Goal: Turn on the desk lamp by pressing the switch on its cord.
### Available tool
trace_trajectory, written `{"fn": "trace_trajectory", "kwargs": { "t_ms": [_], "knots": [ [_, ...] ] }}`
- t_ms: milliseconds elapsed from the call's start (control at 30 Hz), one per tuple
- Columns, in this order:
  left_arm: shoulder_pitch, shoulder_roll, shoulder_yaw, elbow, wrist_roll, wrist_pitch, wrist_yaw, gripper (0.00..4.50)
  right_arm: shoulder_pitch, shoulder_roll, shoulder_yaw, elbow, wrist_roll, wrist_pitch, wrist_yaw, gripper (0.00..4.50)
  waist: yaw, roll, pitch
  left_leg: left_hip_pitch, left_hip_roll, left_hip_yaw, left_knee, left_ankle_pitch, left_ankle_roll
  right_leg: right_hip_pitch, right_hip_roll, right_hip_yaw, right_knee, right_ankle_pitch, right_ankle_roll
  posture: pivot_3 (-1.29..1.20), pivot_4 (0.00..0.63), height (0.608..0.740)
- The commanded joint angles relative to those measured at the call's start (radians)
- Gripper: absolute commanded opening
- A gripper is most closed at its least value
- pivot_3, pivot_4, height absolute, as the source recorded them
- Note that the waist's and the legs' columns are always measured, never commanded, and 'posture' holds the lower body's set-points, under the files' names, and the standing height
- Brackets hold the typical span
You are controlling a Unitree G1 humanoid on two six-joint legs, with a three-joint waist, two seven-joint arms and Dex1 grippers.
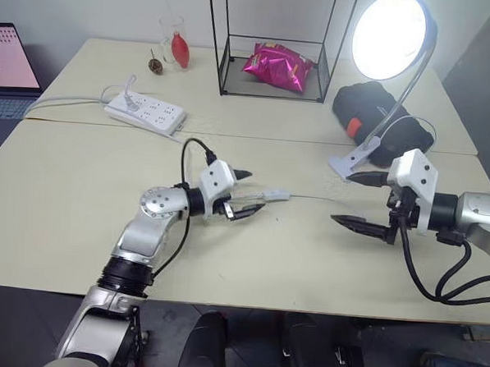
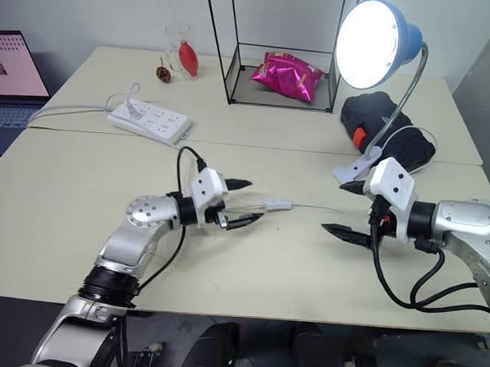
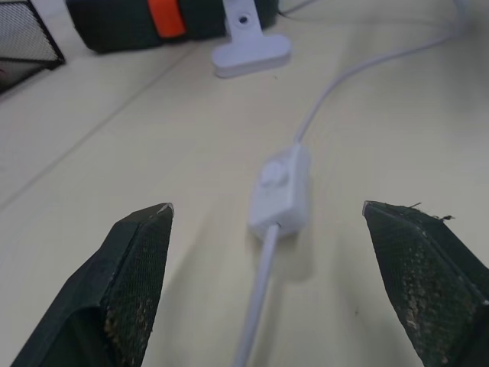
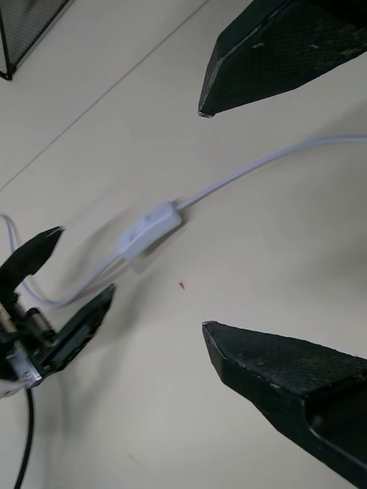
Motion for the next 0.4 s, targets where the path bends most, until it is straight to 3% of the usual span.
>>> {"fn": "trace_trajectory", "kwargs": {
  "t_ms": [33, 200, 400],
  "knots": [
    [0.024, 0.083, 0.095, -0.147, -0.031, 0.096, 0.034, 4.14, 0.016, 0.006, -0.065, 0.035, -0.032, -0.083, 0.042, 4.50, 0.000, 0.000, 0.000, 0.000, 0.000, 0.000, 0.000, 0.000, 0.000, 0.000, 0.000, 0.000, 0.000, 0.000, 0.000, 0.00, 0.150, 0.740],
    [0.083, 0.175, 0.182, -0.254, -0.099, 0.188, 0.027, 4.14, 0.015, 0.024, -0.084, 0.128, -0.076, -0.184, 0.098, 4.50, 0.001, 0.000, 0.000, 0.000, 0.000, 0.001, 0.000, 0.000, 0.000, 0.000, 0.000, 0.000, 0.000, 0.000, 0.000, 0.00, 0.150, 0.740],
    [0.141, 0.219, 0.213, -0.350, -0.182, 0.258, 0.000, 4.14, -0.037, 0.044, -0.049, 0.187, -0.101, -0.229, 0.154, 4.50, 0.001, 0.000, 0.000, 0.000, 0.000, 0.001, 0.001, 0.000, 0.000, 0.000, 0.000, 0.000, 0.000, 0.000, 0.000, 0.00, 0.150, 0.740]
  ]
}}
